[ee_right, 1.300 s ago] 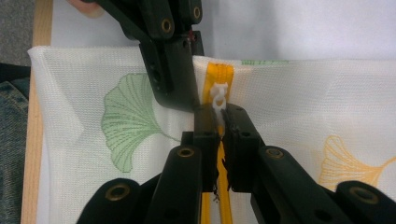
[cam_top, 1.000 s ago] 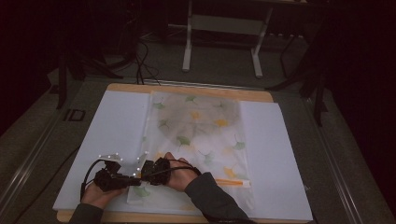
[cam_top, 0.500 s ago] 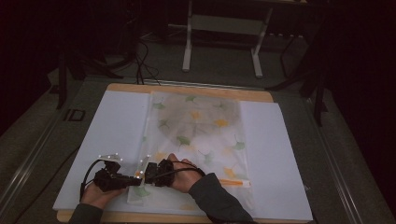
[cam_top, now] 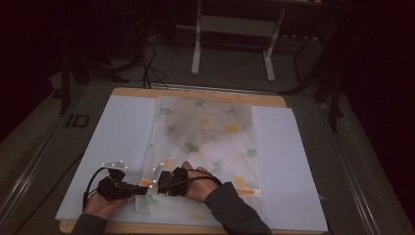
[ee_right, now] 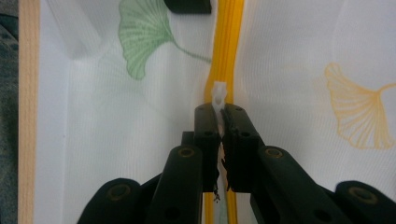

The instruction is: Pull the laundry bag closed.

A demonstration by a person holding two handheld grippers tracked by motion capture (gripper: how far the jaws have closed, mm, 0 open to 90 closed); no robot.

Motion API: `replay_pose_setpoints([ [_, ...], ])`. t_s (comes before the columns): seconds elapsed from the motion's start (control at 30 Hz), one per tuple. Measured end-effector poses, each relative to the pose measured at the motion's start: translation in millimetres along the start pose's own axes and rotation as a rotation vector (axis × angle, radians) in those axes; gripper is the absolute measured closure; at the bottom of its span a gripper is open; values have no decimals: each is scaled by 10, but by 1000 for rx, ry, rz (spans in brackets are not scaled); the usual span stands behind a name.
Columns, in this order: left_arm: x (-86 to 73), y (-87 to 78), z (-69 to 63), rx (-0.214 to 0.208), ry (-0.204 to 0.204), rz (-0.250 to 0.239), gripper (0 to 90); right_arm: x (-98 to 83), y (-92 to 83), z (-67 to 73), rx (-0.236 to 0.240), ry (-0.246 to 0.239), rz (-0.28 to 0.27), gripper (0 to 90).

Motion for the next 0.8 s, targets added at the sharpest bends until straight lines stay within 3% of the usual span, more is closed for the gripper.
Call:
replay_pose_setpoints([
  [0.8, -8, -19, 3, 6, -3, -6, 885, -217, -102, 41, -21, -1, 47, 851],
])
Point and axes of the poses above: each handheld gripper's, and its own axes: y roughly forward along the jaws, x roughly out of its top, z roughly to its left, the point moved 2 cm from there along y, roughly forward along the jaws, and after that the axes turned 7 degrees about x, right-handed, at the moved point
